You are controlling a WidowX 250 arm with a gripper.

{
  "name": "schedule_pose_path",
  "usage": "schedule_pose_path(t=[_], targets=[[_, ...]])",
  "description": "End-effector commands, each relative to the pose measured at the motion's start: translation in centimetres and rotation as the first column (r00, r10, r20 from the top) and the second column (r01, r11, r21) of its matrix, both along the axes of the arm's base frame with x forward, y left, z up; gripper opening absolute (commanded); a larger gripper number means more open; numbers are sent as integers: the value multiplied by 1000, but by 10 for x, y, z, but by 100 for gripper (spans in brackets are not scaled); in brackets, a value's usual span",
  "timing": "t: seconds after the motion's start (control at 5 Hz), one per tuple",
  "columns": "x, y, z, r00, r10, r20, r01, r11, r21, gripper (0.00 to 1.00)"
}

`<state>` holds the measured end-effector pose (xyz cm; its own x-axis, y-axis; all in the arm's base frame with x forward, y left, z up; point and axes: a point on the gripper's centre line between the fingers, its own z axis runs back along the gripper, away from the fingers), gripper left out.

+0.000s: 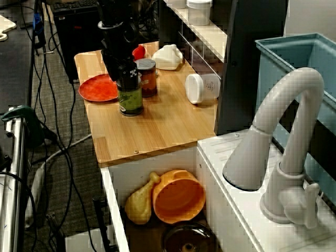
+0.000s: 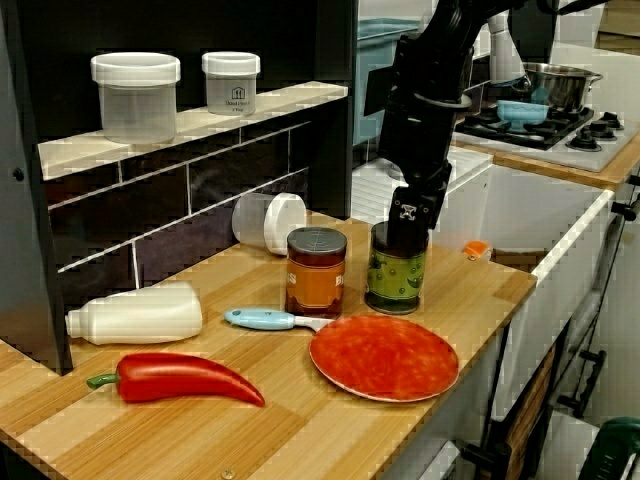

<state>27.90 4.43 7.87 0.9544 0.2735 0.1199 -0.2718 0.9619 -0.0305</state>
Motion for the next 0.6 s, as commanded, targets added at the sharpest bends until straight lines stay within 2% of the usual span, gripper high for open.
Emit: schedule_pose_path(t=[0.0,0.2,0.4], targets=[[7,0,-7,1000,-3,-14,3,1000,18,100],[6,0,-8,1000,1,-1,0,1000,12,0],[5,0,-5,1000,-3,-5,3,1000,7,0]])
